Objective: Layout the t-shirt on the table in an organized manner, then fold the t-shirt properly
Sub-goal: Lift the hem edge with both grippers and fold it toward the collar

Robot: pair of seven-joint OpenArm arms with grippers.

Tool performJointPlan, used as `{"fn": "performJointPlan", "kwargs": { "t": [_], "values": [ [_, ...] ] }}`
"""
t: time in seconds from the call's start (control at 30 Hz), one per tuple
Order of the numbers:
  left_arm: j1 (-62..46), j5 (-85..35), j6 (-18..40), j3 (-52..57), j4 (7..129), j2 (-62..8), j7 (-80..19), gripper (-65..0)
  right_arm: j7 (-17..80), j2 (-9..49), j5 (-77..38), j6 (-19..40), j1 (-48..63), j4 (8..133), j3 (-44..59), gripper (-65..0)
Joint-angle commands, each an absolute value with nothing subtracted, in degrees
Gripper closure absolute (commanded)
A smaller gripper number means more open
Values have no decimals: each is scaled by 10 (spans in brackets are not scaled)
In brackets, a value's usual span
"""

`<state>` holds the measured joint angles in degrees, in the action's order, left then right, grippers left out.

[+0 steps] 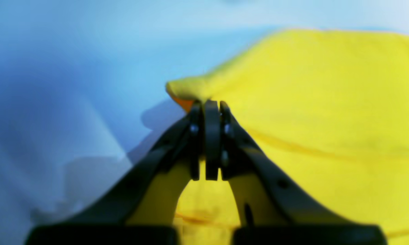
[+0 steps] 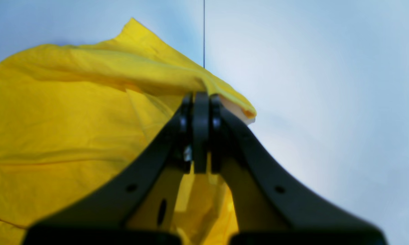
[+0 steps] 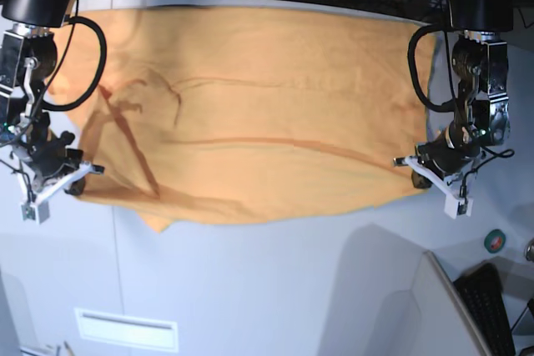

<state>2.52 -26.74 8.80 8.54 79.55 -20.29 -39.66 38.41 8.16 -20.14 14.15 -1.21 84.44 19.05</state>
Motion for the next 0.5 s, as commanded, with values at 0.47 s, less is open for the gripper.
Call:
{"fn": "performJointPlan", "kwargs": {
  "t": [0.47],
  "values": [
    [-63,-193,87,26,848,-193,-429,0,371,87,-205,145,-21,854,192,0]
  ]
}}
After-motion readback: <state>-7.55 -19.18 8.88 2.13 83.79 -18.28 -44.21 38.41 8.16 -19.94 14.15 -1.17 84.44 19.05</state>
